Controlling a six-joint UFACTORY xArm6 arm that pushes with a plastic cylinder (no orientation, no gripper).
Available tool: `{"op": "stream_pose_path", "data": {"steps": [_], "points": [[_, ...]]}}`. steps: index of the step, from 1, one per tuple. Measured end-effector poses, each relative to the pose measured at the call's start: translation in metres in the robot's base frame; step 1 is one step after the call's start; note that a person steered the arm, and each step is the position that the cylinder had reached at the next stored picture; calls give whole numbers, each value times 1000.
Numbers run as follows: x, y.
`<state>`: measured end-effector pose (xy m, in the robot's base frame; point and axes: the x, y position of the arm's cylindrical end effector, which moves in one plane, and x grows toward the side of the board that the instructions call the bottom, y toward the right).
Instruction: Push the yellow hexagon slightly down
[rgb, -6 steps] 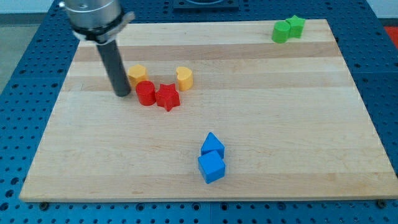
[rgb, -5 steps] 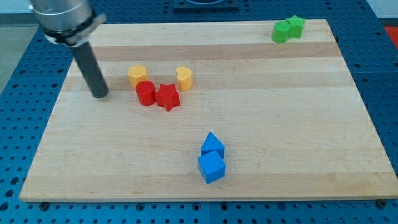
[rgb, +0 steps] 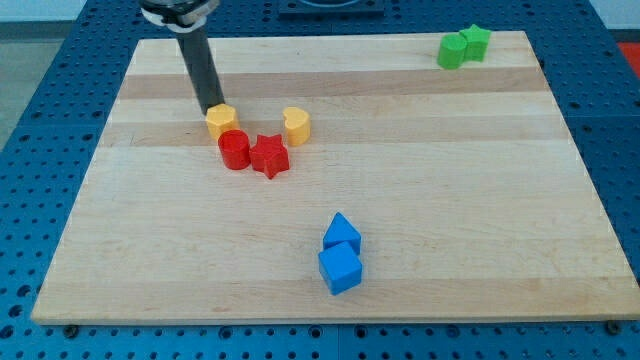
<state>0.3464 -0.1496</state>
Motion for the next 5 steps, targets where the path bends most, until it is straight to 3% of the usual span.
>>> {"op": "stream_pose_path", "data": {"steps": [5], "points": [[16,7]]}}
